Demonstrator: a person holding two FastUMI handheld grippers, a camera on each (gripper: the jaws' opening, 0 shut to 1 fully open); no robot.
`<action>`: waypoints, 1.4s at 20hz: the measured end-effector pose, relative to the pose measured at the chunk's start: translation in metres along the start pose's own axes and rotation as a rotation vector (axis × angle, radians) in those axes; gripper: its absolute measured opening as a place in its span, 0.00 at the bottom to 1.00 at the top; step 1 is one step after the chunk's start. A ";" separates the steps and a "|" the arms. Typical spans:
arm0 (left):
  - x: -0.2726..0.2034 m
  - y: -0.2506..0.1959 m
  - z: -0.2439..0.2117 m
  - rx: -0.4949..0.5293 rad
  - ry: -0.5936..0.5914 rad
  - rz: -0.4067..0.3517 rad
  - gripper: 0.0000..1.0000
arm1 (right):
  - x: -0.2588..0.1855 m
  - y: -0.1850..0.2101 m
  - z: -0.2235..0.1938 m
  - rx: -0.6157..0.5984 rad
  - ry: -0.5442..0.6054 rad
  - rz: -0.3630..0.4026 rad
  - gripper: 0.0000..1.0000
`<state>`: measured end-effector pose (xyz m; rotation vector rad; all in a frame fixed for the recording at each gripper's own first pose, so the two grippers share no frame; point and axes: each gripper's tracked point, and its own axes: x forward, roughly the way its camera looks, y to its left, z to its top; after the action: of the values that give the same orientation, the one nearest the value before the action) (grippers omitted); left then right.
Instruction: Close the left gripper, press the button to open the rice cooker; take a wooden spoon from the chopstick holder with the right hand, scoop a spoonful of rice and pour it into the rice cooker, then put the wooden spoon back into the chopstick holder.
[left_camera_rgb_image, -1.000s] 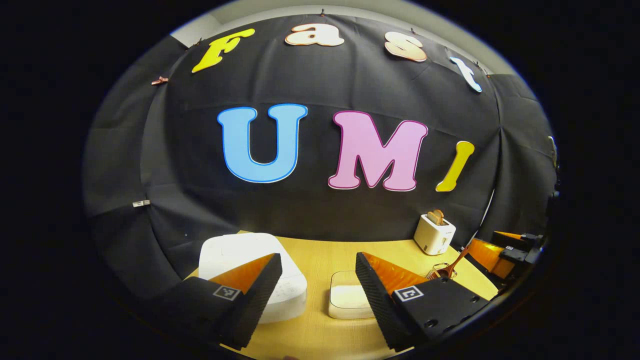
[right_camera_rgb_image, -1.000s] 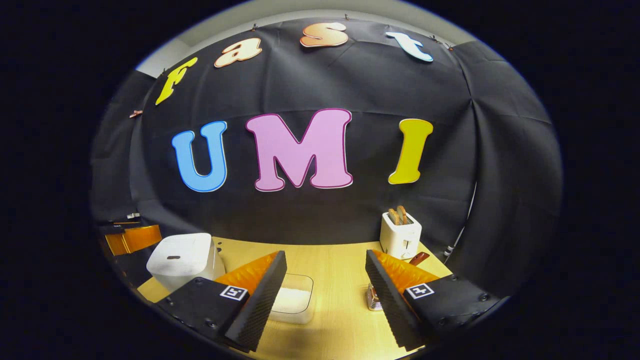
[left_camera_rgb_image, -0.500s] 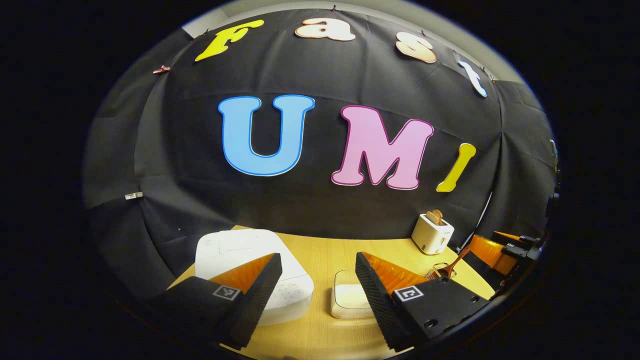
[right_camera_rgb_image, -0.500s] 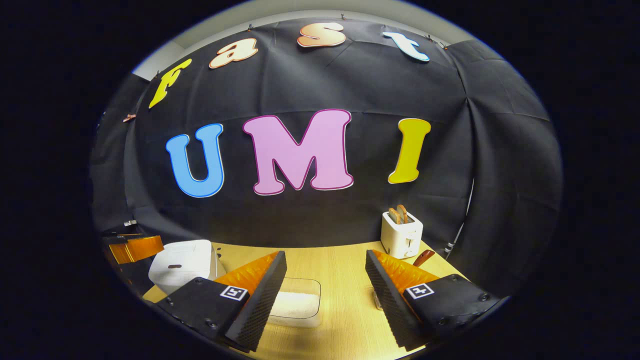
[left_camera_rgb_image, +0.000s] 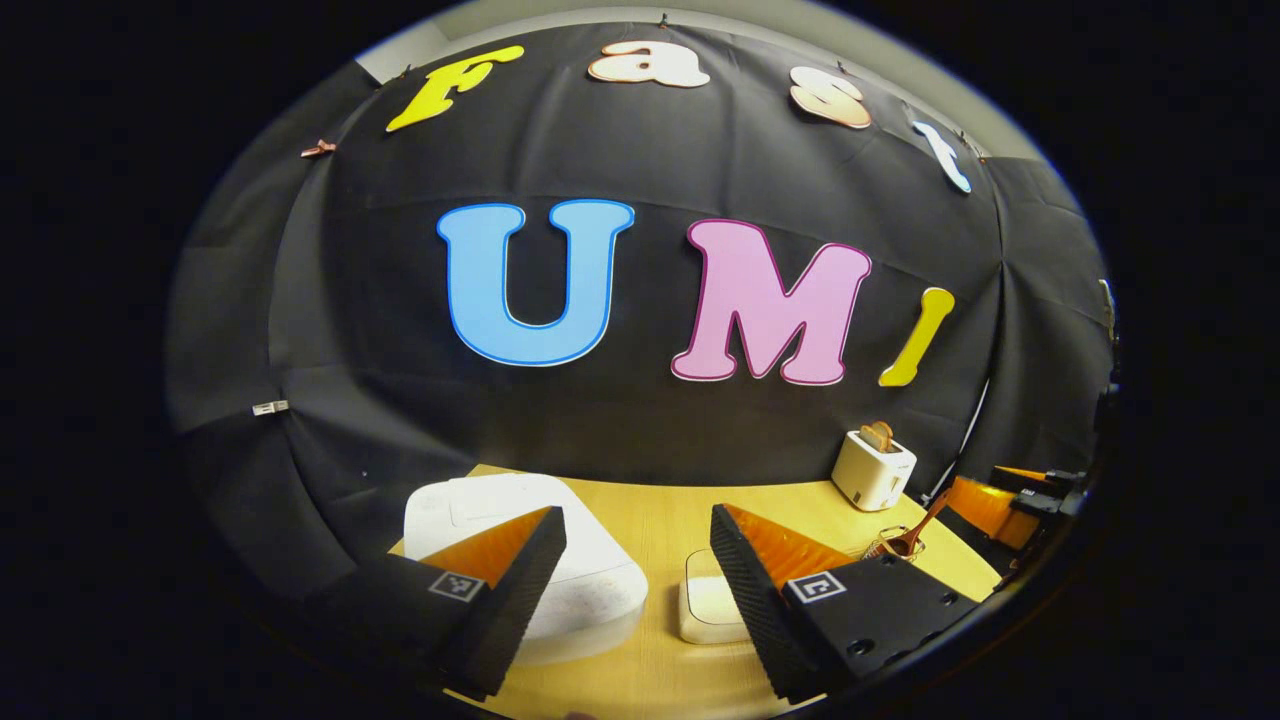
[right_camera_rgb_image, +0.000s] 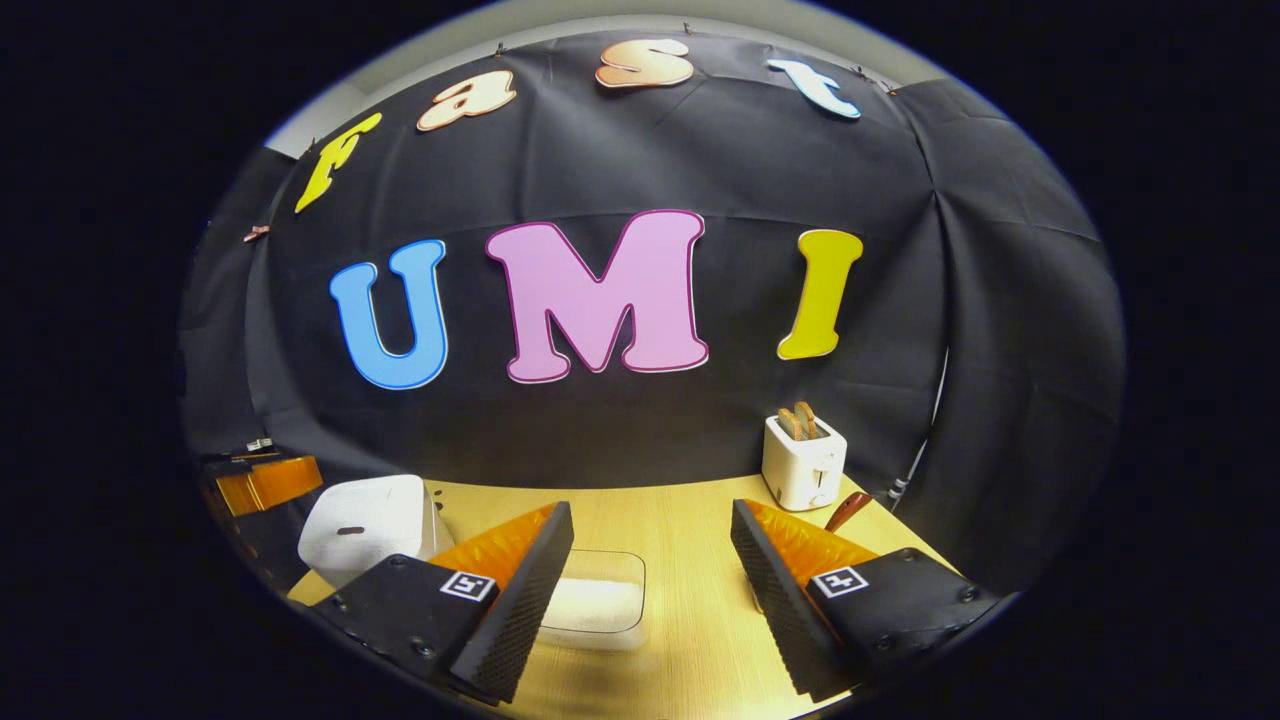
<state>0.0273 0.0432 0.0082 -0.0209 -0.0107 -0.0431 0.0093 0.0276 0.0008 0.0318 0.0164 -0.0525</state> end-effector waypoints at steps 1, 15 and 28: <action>0.001 0.000 0.000 -0.006 -0.003 -0.008 0.93 | 0.000 0.000 0.003 -0.002 -0.005 -0.001 0.98; 0.046 0.052 -0.015 -0.068 0.103 0.042 0.26 | -0.015 -0.044 -0.012 0.002 0.025 -0.102 0.98; 0.082 0.103 -0.113 -0.160 0.487 0.175 0.05 | -0.016 -0.067 -0.029 0.047 0.089 -0.150 0.98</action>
<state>0.1150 0.1398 -0.1055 -0.1710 0.4816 0.1269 -0.0110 -0.0379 -0.0301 0.0798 0.1069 -0.2014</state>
